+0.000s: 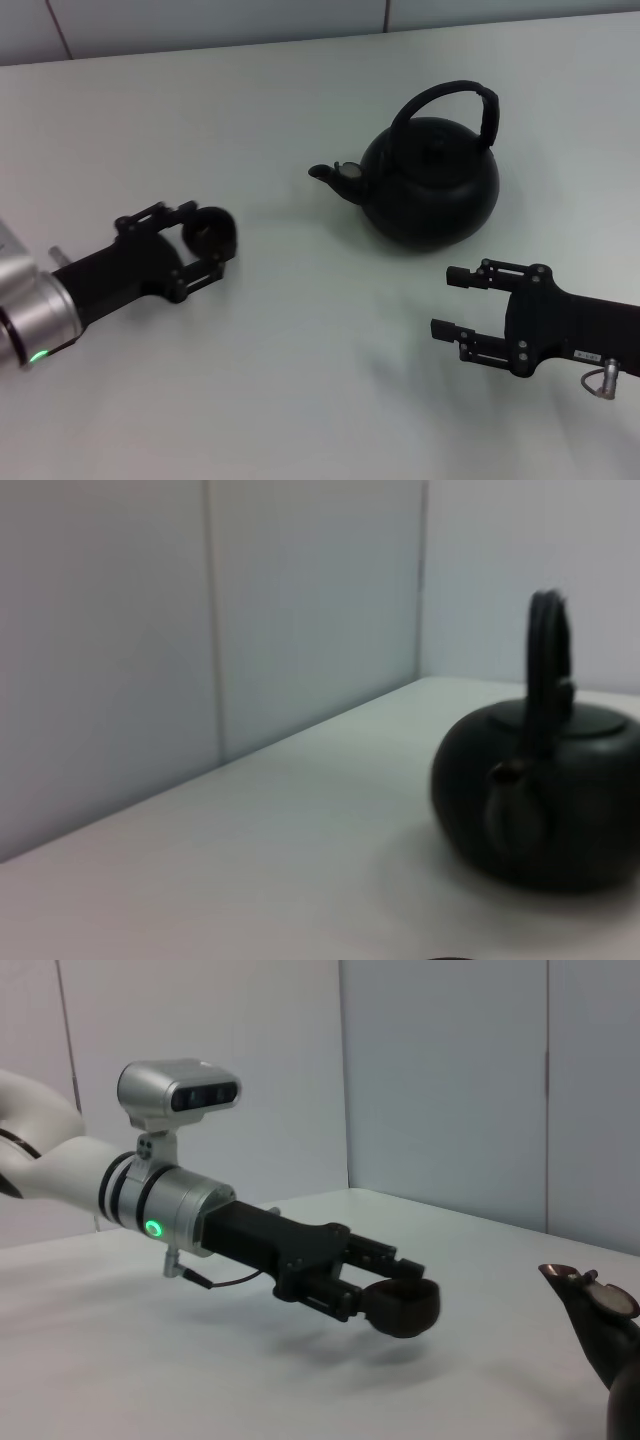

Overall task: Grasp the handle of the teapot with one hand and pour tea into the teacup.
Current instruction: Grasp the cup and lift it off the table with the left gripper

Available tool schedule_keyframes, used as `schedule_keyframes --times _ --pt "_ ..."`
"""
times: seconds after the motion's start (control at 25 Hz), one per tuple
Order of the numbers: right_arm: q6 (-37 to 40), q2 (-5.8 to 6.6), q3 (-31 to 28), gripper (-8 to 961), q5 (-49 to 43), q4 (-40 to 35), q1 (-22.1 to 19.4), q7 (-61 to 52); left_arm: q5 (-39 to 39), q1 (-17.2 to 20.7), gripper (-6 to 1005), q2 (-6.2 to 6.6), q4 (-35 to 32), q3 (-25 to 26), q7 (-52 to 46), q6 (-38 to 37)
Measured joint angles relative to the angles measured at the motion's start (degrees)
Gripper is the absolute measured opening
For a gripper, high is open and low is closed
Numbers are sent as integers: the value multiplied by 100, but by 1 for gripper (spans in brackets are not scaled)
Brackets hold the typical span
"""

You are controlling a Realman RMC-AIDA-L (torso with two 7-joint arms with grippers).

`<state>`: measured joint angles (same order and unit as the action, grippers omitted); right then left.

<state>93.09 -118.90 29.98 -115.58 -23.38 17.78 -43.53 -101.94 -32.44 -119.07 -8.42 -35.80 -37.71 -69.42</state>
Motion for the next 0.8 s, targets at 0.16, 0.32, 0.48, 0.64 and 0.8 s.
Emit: schedule_keyframes --times 0.16,0.32,0.48,0.64,0.8 --pt "9 0 -2 638 0 2 10 0 -23 -208 683 -2 169 -8 0 -13" --pt "41 -7 -1 638 1 0 14 14 -38 -453 684 -7 390 -9 96 17" --pt "51 -9 -1 638 3 -4 8 19 -33 -815 684 -9 755 35 317 247" --pt "66 -9 -1 638 5 -5 -8 21 -13 -1033 683 -9 1047 45 546 624" --pt "70 -9 -1 638 9 4 -10 23 -10 -1077 683 -10 1114 49 578 755"
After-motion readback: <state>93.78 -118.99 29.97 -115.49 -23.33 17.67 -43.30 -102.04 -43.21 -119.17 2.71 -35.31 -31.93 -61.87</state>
